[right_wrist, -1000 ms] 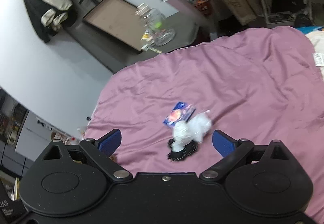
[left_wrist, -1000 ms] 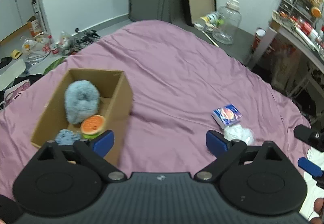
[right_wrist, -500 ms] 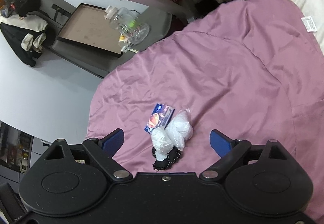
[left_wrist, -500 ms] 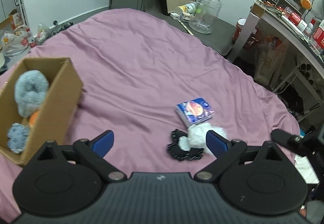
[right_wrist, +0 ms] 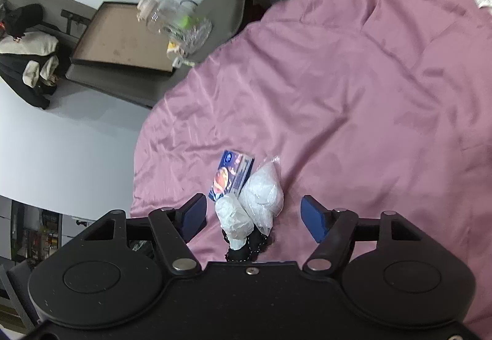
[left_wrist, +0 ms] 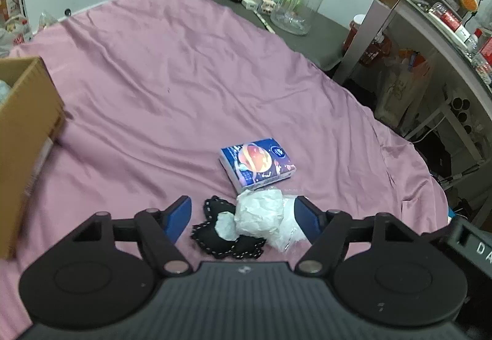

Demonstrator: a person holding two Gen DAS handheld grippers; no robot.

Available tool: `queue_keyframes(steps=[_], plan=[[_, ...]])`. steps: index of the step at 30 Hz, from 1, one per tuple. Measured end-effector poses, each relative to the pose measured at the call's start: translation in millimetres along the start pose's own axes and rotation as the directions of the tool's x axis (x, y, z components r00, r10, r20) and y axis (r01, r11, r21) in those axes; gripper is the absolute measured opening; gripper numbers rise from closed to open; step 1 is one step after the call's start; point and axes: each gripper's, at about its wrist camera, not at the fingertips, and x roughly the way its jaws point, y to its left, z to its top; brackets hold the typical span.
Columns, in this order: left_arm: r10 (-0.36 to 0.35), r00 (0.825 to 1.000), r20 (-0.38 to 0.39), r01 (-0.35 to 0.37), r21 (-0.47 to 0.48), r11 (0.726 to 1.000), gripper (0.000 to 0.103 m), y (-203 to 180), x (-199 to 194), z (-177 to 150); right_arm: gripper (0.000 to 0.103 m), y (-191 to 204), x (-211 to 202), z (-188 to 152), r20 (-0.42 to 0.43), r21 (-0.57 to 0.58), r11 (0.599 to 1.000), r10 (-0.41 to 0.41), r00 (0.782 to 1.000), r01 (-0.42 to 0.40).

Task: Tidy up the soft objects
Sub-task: 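Move both tools toward the black plush and white bag, then close the left tool on the white tissue while the right tool grasps the clear plastic bag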

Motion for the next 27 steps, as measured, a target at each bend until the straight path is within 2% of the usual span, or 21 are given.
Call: queue_keyframes(steps=[3,9,12,17,23,26,27], plan=[[0.000,1.000,-0.016,0.000,-0.016,1.000,0.067,-0.4,12.1,-0.1,0.062,-2.1,11.3,1.4,-0.021,0.023,1.000,0.009,1.000,-0.009],[-0.015,0.998,-0.067,0.010,-0.067,0.998,0.057,4.6,34.7,-2.0,0.062,-4.5,31.8,5.0,-0.025,0.068,0.997,-0.021,0.999,0.023],[-0.018,0.996,-0.085,0.011,-0.078,0.997,0.041,6.8,41.9,-3.3,0.062,-5.9,40.0,6.9,-0.020,0.082,0.995,-0.054,0.998,0.056],[-0.043,0.996,-0.077,0.035,-0.108,0.993,0.040,15.9,39.0,-0.2,0.062,-7.2,53.2,5.6,-0.044,0.090,0.992,-0.087,0.995,0.090],[-0.068,0.996,-0.064,0.059,-0.137,0.989,0.040,29.8,26.2,6.3,0.061,4.8,64.5,-0.7,-0.051,0.037,0.992,-0.119,0.992,0.121],[-0.072,0.996,-0.060,0.063,-0.145,0.987,0.040,39.0,16.9,8.4,0.054,10.9,71.8,-4.5,-0.056,0.006,0.990,-0.139,0.989,0.140],[-0.071,0.996,-0.057,0.062,-0.147,0.987,0.040,42.8,12.9,9.1,0.048,12.5,73.7,-5.4,-0.058,0.000,0.990,-0.144,0.988,0.144]])
